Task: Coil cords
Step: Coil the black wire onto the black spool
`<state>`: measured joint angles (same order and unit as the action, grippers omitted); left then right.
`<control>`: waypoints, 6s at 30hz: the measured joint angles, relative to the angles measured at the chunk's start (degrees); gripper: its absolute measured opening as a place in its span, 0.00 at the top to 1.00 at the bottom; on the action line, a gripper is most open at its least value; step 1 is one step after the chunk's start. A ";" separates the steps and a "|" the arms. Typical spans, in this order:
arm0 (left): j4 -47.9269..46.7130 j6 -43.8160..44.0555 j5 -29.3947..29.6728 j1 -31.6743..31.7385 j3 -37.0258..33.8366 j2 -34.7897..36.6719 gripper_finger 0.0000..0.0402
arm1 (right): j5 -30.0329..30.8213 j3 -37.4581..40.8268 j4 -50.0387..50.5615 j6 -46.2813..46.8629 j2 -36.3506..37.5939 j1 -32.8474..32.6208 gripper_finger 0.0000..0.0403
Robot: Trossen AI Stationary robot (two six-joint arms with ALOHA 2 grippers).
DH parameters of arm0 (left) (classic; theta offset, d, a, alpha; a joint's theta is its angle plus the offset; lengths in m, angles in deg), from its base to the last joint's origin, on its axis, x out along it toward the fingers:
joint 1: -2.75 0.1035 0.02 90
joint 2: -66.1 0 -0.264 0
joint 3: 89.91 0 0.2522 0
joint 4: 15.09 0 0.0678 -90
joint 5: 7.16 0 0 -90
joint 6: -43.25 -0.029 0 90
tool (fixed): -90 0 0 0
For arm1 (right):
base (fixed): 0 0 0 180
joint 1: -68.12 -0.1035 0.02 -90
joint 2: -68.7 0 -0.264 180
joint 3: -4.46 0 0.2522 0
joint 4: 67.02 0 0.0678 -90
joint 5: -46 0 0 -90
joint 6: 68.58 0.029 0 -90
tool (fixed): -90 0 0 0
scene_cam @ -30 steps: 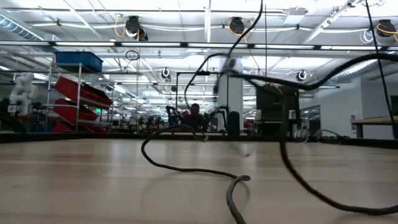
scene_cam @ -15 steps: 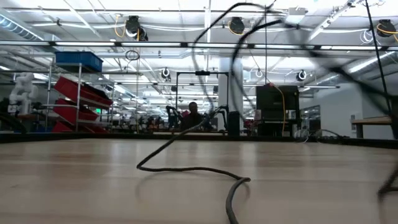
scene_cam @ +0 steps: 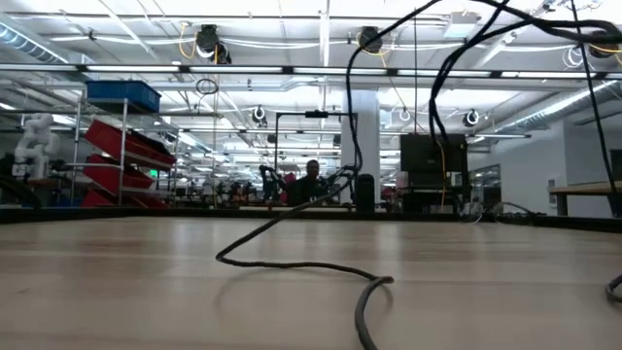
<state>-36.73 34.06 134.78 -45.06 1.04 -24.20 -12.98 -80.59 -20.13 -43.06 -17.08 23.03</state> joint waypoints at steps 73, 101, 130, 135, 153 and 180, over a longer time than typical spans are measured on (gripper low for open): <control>-18.11 16.48 -3.92 4.12 0.00 0.26 0.98 | -0.79 14.73 -55.26 -2.36 -15.84 13.56 0.61; -18.80 16.97 -3.92 3.63 0.00 0.22 0.98 | -13.10 14.72 -52.17 -6.41 -15.62 19.34 0.61; -18.76 17.50 -3.48 5.05 -0.02 0.22 0.98 | -17.64 14.67 -46.10 -3.72 -14.59 19.49 0.61; -18.78 19.33 -3.46 5.05 -0.02 0.22 0.98 | -15.84 14.67 -46.61 -3.69 -14.59 19.50 0.61; -18.84 20.54 -3.46 5.24 -0.02 0.22 0.98 | -17.04 12.44 -43.87 -1.55 -12.65 16.92 0.61; -18.56 19.57 -3.49 5.85 -0.02 0.22 0.97 | -11.09 12.46 -46.34 10.03 -19.04 17.72 0.62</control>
<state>-55.29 53.63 131.29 -39.22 1.01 -23.99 -24.07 -68.13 -66.47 -33.03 -36.12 40.75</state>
